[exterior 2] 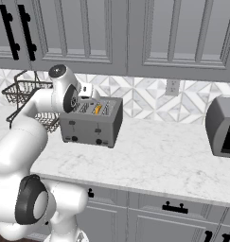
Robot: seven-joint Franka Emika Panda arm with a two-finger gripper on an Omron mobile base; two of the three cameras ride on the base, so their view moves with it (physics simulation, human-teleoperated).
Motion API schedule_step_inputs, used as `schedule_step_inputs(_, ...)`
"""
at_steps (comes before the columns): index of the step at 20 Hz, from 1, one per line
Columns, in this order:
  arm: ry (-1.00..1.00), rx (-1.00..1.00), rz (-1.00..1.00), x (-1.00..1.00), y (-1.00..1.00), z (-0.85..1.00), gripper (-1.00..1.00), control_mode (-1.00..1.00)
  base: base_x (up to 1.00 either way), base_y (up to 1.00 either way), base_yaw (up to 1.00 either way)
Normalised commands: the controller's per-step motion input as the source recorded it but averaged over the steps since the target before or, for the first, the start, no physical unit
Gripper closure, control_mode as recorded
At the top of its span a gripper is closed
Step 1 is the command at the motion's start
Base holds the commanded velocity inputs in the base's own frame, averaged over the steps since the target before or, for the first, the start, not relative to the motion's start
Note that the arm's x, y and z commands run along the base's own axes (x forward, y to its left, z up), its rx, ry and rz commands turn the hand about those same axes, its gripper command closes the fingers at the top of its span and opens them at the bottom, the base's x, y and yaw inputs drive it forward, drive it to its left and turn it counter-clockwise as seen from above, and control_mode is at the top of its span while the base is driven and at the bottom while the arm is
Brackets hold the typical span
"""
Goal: Start the toaster. Once the lever pops up, take the bread to the plate on the dining counter.
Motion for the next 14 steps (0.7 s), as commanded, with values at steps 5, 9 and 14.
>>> schedule_step_inputs(5,0.00,0.00,0.00,0.00,0.00,0.00,-1.00,-1.00,0.00,0.00,0.00)
schedule_step_inputs(9,0.00,0.00,0.00,0.00,0.00,0.00,-1.00,-1.00,0.00,0.00,0.00)
schedule_step_inputs(14,0.00,0.00,0.00,0.00,0.00,0.00,-1.00,-1.00,0.00,0.00,0.00)
